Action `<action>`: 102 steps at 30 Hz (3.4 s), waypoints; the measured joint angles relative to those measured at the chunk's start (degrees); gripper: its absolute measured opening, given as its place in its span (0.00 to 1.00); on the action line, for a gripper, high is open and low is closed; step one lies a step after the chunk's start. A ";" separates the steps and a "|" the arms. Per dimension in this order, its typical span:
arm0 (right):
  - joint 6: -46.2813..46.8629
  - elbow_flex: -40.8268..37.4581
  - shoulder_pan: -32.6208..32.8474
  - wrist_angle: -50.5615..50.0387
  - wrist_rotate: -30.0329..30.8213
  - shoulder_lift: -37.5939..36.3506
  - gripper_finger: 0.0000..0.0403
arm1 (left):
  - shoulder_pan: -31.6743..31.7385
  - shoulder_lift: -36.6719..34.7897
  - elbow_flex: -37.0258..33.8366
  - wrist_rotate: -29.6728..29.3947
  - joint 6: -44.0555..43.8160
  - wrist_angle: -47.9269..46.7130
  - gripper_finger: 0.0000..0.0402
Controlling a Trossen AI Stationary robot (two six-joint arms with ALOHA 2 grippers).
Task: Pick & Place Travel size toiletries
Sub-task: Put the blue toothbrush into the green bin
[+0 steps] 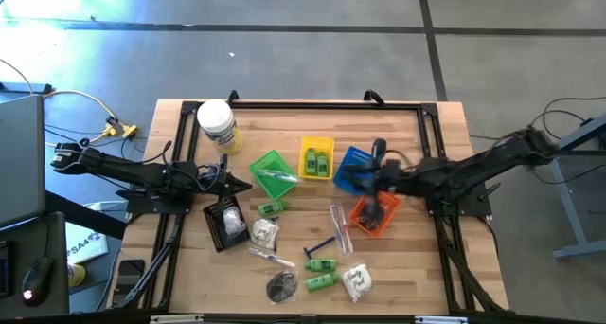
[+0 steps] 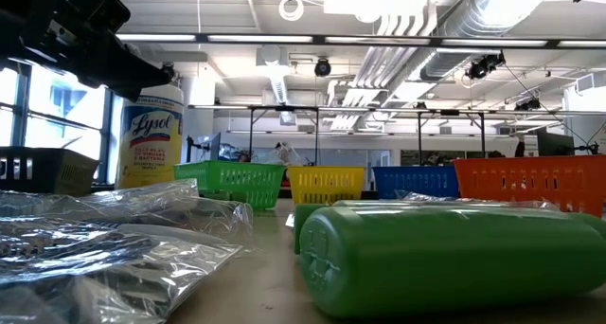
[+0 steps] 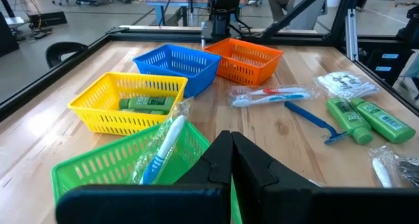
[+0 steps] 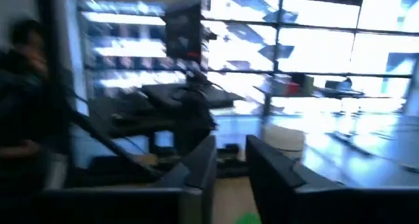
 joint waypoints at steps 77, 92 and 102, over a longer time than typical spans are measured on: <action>10.65 -41.64 -1.32 26.44 -14.29 -19.03 0.01 | -24.31 42.79 37.34 -3.04 -1.51 -26.68 0.24; 10.49 -41.64 -1.32 26.44 -14.29 -19.01 0.01 | -25.49 70.08 58.76 -0.59 6.41 -39.38 0.24; 10.60 -41.64 -1.32 26.49 -14.32 -19.03 0.01 | -23.16 75.05 63.14 3.94 4.86 -39.81 0.26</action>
